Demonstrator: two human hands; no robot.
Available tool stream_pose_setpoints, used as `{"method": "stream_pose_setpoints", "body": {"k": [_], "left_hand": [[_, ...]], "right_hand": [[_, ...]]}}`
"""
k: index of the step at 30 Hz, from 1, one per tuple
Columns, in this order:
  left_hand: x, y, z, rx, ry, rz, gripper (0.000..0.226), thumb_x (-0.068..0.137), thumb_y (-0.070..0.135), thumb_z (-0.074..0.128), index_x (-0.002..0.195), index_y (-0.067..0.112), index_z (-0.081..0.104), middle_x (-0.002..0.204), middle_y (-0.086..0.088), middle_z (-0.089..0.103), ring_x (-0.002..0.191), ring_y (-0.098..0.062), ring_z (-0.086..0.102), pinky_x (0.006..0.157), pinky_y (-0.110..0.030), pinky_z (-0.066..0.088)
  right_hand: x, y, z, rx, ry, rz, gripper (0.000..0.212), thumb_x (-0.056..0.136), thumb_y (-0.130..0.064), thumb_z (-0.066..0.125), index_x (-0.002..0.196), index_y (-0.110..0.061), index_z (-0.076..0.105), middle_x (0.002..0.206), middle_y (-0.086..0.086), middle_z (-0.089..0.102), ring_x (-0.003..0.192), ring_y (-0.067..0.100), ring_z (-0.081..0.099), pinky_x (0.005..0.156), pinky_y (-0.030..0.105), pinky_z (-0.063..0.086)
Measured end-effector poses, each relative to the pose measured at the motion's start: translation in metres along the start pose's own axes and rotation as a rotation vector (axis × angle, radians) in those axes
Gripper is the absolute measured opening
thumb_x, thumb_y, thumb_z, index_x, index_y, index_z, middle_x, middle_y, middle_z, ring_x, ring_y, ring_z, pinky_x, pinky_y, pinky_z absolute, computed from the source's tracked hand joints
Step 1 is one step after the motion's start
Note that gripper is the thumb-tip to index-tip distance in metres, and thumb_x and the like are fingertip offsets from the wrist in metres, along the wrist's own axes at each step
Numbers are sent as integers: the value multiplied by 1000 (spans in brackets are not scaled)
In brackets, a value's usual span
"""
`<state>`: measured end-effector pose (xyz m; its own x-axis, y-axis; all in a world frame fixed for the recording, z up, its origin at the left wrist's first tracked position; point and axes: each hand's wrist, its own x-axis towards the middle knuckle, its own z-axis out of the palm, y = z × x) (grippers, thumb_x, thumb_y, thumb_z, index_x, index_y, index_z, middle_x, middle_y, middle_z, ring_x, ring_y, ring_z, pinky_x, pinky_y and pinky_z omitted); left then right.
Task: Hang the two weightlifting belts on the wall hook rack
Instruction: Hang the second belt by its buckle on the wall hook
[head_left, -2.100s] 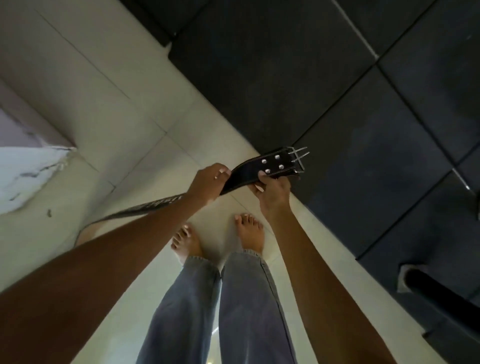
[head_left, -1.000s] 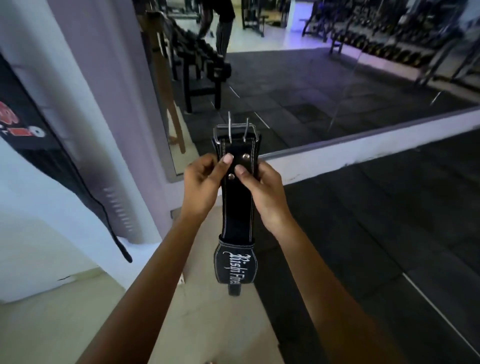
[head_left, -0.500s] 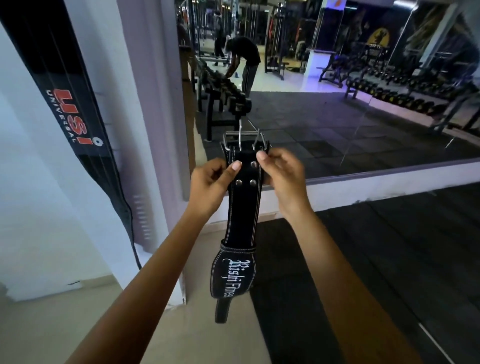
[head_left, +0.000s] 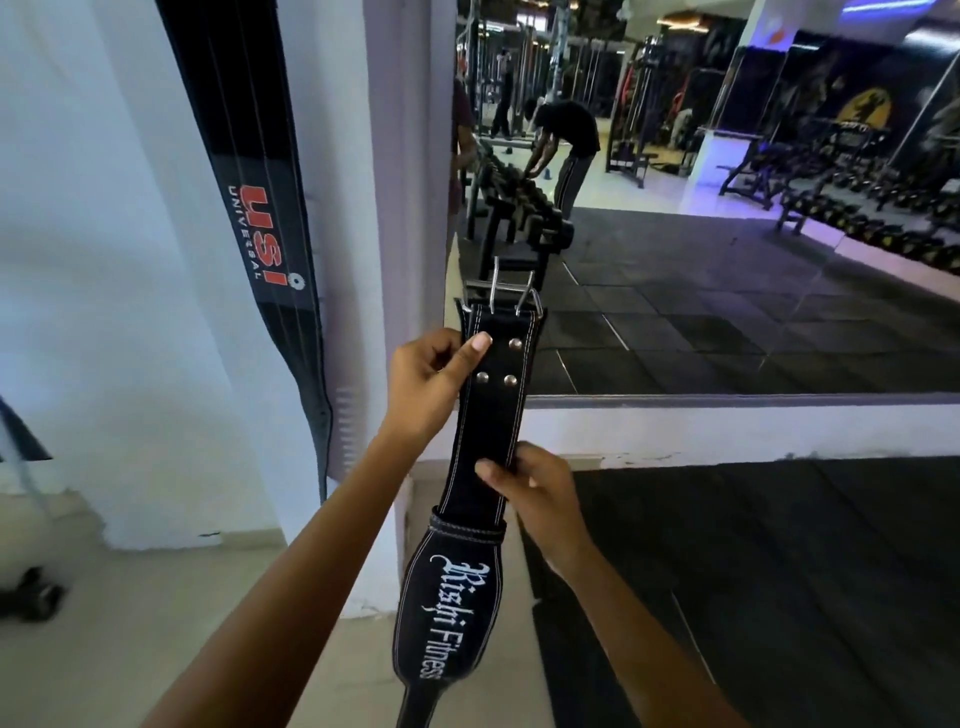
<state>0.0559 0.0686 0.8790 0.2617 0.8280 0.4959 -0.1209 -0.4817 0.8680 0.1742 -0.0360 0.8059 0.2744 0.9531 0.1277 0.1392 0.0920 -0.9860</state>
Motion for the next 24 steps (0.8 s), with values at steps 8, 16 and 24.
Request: {"method": "stream_pose_setpoints", "body": {"k": [8,16,24], "left_hand": [[-8,-3,-42,-50,-69,-78,29,86,14,67,94,-12,57,74,-23,60,64,-21,62,57,-28,50],[-79,-76,-75,155,-193,-258,9,78,12,76,84,8,69,82,-6,70,80,-21,68,79,-50,57],[-18,-11,-79,-138,109,-164,11,87,10,64,81,1,61,77,-18,59,74,-23,63,65,-33,53]], "right_hand": [[70,-80,24,117,94,-209,4,89,-8,64,85,-7,65,73,-1,66,66,-2,63,68,13,52],[91,-85,48,179,94,-255,7,89,-8,64,83,-11,66,73,-2,65,67,-1,62,70,12,50],[83,-59,65,107,-9,-249,9,88,-10,65,82,-16,66,72,-4,67,66,-2,63,67,13,50]]}}
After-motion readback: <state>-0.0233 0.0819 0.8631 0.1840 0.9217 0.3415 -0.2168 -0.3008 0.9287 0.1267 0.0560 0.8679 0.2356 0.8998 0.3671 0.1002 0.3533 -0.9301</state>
